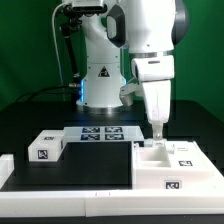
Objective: Assemble cabinet
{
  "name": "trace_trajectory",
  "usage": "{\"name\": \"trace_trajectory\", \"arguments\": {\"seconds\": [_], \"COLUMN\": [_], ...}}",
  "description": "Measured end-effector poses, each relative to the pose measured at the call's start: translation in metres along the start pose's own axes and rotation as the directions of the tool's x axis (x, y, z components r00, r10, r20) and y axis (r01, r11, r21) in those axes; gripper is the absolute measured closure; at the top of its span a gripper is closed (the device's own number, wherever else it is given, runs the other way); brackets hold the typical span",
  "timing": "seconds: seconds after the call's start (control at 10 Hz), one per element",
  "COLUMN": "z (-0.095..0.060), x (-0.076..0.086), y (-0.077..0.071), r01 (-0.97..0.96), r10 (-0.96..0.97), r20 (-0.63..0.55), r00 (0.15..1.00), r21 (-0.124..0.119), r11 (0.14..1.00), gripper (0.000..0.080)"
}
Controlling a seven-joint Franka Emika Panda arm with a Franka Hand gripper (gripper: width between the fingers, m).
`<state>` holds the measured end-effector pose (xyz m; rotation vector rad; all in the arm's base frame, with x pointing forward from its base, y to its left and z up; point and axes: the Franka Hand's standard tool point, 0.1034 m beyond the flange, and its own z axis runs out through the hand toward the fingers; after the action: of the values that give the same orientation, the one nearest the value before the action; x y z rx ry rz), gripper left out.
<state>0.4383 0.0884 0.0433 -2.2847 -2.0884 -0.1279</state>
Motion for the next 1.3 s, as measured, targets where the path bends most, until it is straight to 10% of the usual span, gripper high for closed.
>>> {"name": "trace_trajectory", "arguments": {"seconds": [1.0, 1.3], "z": [0.032, 0.032], "x": [0.003, 0.003], "y": [-0.025, -0.024], "r01": [-0.006, -0.006], "r10": [0.007, 0.007], "r20": [-0.015, -0.016], "r00": [1.000, 1.000], "r21": [0.068, 0.068], "r11": [0.998, 0.998], "gripper": [0.0002, 0.0265]}}
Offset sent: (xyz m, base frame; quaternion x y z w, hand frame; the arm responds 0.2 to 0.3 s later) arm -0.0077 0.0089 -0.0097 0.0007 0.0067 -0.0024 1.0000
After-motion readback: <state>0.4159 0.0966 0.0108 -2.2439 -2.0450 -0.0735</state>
